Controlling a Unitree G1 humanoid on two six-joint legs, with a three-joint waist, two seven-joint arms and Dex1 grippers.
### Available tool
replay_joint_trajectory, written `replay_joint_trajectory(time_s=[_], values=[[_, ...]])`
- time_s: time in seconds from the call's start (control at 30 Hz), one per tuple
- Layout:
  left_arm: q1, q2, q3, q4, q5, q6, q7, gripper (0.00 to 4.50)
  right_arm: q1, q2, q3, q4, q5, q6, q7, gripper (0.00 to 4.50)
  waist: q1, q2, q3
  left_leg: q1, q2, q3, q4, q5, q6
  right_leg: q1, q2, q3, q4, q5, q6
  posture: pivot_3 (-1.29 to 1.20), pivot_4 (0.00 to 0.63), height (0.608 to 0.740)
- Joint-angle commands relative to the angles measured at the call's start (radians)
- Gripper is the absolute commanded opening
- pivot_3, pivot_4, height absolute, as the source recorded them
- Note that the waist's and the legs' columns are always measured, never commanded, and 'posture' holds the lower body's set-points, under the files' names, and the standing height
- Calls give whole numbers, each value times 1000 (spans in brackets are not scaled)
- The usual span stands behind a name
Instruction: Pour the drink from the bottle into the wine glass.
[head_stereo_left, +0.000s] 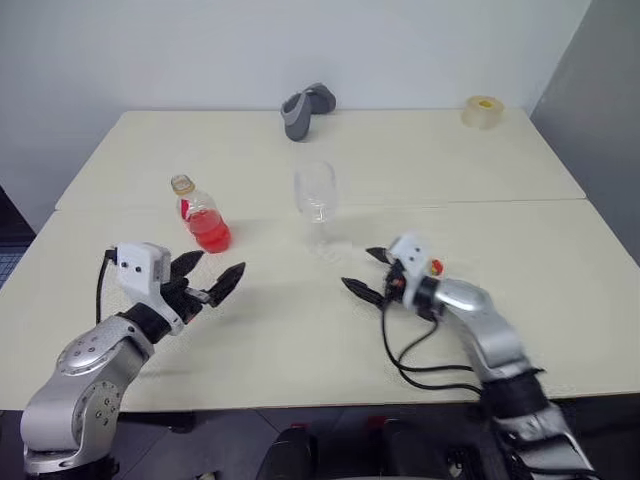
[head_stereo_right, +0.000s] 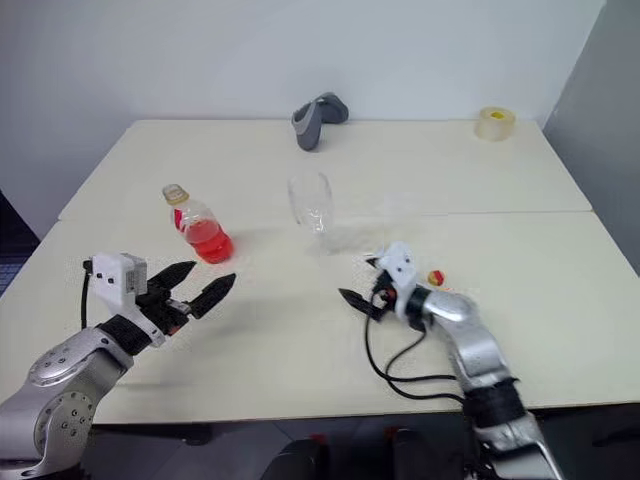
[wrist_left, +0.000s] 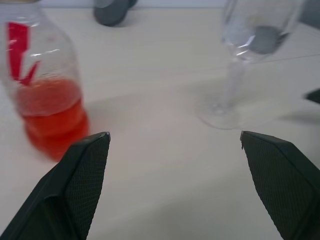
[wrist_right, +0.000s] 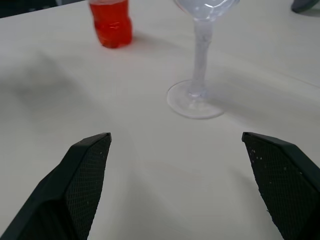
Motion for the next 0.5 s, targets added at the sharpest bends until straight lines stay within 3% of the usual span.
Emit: replay_joint_trajectory(time_s=[0.03, 0.13, 0.23, 0.5], values=[[1, -19, 53, 13, 65, -64, 76, 4500, 32, -53, -8, -187, 103, 14, 90, 4465, -1, 0, 0, 0, 0, 0, 0, 0, 0, 0, 0, 0, 0, 0, 0, 0, 150, 740], [-2, -39, 83, 53, 94, -91, 122, 4500, 55, -69, -62, -268, 277, 88, 142, 4465, 2, -1, 0, 1, 2, 0, 0, 0, 0, 1, 2, -1, 0, 0, 0, 0, 150, 740], [-38, -35, 90, 116, 119, -128, 132, 4500, 15, -91, -63, -314, 345, 115, 168, 4465, 5, -2, 1, 0, 3, 0, 0, 0, 0, 1, 2, -2, 0, 0, 0, 0, 150, 740], [-183, -19, -4, 291, 179, -218, 59, 4500, -83, -29, -33, -282, 342, 137, 64, 4465, 7, -3, 2, 0, 3, 0, 0, 0, -1, 1, 2, -3, -1, 0, 0, 0, 150, 740]])
